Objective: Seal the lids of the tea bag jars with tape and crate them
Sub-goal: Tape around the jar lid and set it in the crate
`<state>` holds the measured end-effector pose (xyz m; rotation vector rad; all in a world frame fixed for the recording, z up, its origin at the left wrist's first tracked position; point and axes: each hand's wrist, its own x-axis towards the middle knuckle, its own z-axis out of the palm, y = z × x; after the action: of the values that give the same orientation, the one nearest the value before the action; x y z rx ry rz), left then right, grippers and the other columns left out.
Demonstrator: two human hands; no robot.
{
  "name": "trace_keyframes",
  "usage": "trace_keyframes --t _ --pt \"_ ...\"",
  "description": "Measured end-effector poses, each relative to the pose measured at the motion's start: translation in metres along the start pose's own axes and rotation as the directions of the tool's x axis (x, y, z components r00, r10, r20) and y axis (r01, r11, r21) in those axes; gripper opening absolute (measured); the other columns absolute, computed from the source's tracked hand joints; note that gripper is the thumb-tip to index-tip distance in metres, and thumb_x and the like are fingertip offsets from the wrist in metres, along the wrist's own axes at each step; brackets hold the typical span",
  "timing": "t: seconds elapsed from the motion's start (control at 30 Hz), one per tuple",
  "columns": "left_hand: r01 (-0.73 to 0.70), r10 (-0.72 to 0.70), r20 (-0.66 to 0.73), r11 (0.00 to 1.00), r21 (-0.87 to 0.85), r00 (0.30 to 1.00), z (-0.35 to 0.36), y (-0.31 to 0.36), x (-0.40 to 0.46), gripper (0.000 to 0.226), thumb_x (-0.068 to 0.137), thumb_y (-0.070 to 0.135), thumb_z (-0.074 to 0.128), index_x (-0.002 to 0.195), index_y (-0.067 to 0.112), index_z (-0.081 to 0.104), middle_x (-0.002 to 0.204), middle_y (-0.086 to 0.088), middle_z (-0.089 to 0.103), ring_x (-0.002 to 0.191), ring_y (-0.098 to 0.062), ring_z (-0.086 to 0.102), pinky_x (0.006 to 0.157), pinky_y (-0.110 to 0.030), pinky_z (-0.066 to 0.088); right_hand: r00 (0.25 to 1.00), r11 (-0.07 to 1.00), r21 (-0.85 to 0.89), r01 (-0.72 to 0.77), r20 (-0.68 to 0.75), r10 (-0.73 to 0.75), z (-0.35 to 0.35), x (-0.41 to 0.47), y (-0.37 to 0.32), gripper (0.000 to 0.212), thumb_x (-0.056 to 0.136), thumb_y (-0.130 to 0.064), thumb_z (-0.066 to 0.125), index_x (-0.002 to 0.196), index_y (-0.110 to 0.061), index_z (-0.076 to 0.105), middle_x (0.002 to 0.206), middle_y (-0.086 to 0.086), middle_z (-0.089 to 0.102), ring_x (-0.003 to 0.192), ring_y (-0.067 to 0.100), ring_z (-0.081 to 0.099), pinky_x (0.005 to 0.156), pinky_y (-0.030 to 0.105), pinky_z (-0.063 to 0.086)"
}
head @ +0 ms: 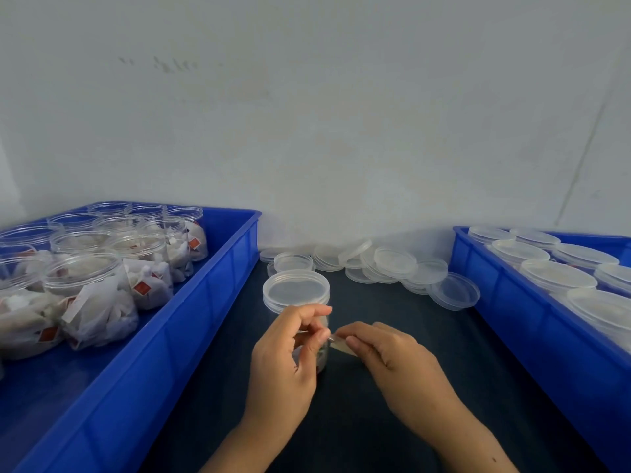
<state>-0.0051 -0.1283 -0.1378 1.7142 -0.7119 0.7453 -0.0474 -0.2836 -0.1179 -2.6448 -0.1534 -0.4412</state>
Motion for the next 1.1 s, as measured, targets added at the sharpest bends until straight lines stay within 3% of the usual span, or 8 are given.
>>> trace_keyframes --t 0.13,0.27,0.37,0.5,0.67,0.9,1.0,1.1 --pt "-0.041 0.041 -0.007 0.998 0.045 0.999 -0.001 0.001 0.002 0.023 0.082 -0.005 0.069 0.096 0.014 0.069 0.093 0.007 0.069 0.093 -0.001 0.065 0.077 -0.010 0.051 1.000 0.985 -0.171 0.017 0.015 -0.014 0.000 -0.001 0.000 0.026 0.101 -0.048 0.016 0.119 -0.049 0.035 0.090 -0.012 0.054 0.075 0.007 0.055 0.064 0.021 0.045" --pt "-0.074 0.073 0.041 0.996 0.041 0.997 -0.002 -0.002 0.002 0.018 0.080 -0.005 0.072 0.092 0.008 0.073 0.092 0.004 0.070 0.091 -0.001 0.066 0.074 -0.008 0.050 0.986 0.988 0.107 -0.107 0.141 0.092 -0.002 0.002 0.009 0.023 0.103 -0.036 0.033 0.109 -0.051 0.050 0.079 -0.010 0.058 0.068 0.008 0.055 0.061 0.021 0.044" --pt "-0.048 0.048 0.055 0.999 0.014 0.997 -0.002 -0.006 0.003 0.017 0.080 0.000 0.073 0.092 0.011 0.071 0.090 0.006 0.069 0.090 -0.001 0.066 0.073 -0.008 0.051 0.991 0.958 0.261 -0.121 0.088 0.101 -0.001 0.001 0.011 0.029 0.102 -0.025 0.042 0.088 -0.042 0.061 0.076 -0.007 0.060 0.060 0.003 0.048 0.059 0.019 0.043" --pt "-0.032 0.034 0.035 0.999 -0.041 0.999 -0.003 -0.005 0.004 0.020 0.080 0.030 0.070 0.095 0.020 0.062 0.090 0.007 0.062 0.084 -0.006 0.065 0.063 -0.011 0.052 0.990 0.965 0.224 -0.139 -0.005 0.143 -0.002 -0.001 0.011 0.023 0.101 -0.027 0.043 0.084 -0.034 0.056 0.077 -0.004 0.061 0.061 0.005 0.049 0.060 0.024 0.044" --pt "-0.043 0.030 0.257 0.998 0.046 0.966 -0.002 -0.007 -0.001 0.050 0.074 0.065 0.065 0.112 0.032 0.061 0.102 0.018 0.062 0.089 -0.002 0.066 0.073 -0.025 0.057 0.997 0.993 0.095 -0.071 -0.016 0.073 -0.003 -0.004 -0.002 0.018 0.099 -0.038 0.045 0.086 -0.030 0.054 0.073 -0.006 0.057 0.063 0.007 0.049 0.057 0.021 0.039" --pt "-0.123 0.106 0.198 0.990 0.074 0.974 -0.001 -0.006 0.002 0.017 0.081 0.029 0.067 0.083 0.012 0.072 0.081 0.013 0.069 0.078 0.003 0.065 0.070 -0.006 0.049 0.999 0.998 -0.053 -0.037 -0.009 0.037 -0.003 -0.006 -0.008 0.020 0.100 -0.043 0.038 0.100 -0.032 0.054 0.089 -0.007 0.057 0.081 0.010 0.054 0.072 0.027 0.049" --pt "-0.207 0.181 0.181 0.968 0.139 0.967 -0.004 -0.004 0.005 0.018 0.081 0.029 0.065 0.080 0.012 0.072 0.077 0.009 0.071 0.074 0.000 0.066 0.071 -0.008 0.051 0.999 0.997 -0.078 -0.028 -0.028 0.026 -0.002 -0.006 -0.007 0.018 0.100 -0.045 0.037 0.104 -0.035 0.052 0.090 -0.009 0.057 0.081 0.010 0.054 0.071 0.026 0.049" --pt "-0.282 0.247 0.183 0.938 0.201 0.952 -0.007 -0.003 0.007 0.021 0.085 0.032 0.064 0.087 0.013 0.072 0.078 0.009 0.070 0.076 0.000 0.064 0.074 -0.012 0.051 0.999 0.997 -0.063 -0.052 0.004 0.052 0.000 -0.005 -0.004 0.015 0.100 -0.050 0.034 0.102 -0.040 0.043 0.077 -0.010 0.055 0.070 0.008 0.053 0.062 0.022 0.043"
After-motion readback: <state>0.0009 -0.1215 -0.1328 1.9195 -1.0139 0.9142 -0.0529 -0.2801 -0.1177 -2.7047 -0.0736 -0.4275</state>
